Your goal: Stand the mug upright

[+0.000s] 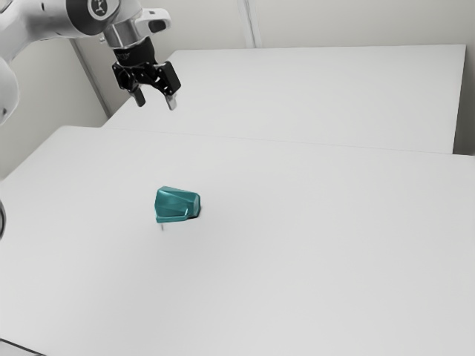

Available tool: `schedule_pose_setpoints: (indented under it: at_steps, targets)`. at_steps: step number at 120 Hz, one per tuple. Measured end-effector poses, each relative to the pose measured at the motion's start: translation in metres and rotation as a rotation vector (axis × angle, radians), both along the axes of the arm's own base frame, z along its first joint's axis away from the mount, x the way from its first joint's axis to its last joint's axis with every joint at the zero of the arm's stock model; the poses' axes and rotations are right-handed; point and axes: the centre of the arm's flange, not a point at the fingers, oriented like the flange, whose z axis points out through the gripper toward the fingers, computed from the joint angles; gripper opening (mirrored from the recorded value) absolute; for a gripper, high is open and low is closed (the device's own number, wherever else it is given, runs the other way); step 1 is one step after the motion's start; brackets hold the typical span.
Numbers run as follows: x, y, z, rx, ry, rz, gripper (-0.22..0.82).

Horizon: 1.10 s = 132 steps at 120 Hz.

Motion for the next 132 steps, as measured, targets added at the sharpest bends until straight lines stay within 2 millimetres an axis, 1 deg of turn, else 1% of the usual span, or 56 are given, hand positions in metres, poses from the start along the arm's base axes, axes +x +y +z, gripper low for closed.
schedule_pose_setpoints:
  at_steps: [8, 16, 29, 40, 49, 55, 68, 78, 84, 94, 120, 132]
  targets:
    - [0.0, 0.0, -0.001, -0.004, 0.002, -0.009, 0.6]
    - [0.003, 0.0, -0.006, -0.013, 0.01, -0.015, 0.6]
    - [0.007, 0.014, -0.009, -0.036, 0.015, 0.002, 0.6]
    - [0.013, 0.038, -0.02, -0.063, 0.031, 0.044, 0.6]
    - [0.014, 0.068, -0.026, -0.099, 0.038, 0.099, 0.6]
    - [0.012, 0.084, -0.028, -0.121, 0.04, 0.128, 0.6]
    - [0.011, 0.108, -0.038, -0.179, 0.05, 0.176, 0.6]
    - [0.009, 0.118, -0.051, -0.235, 0.072, 0.201, 0.6]
    - [0.007, 0.121, -0.064, -0.275, 0.094, 0.213, 0.6]
    - [0.006, 0.128, -0.078, -0.33, 0.114, 0.233, 0.6]
    - [0.001, 0.153, -0.119, -0.461, 0.163, 0.291, 0.6]
    - [0.002, 0.169, -0.137, -0.506, 0.175, 0.314, 0.6]
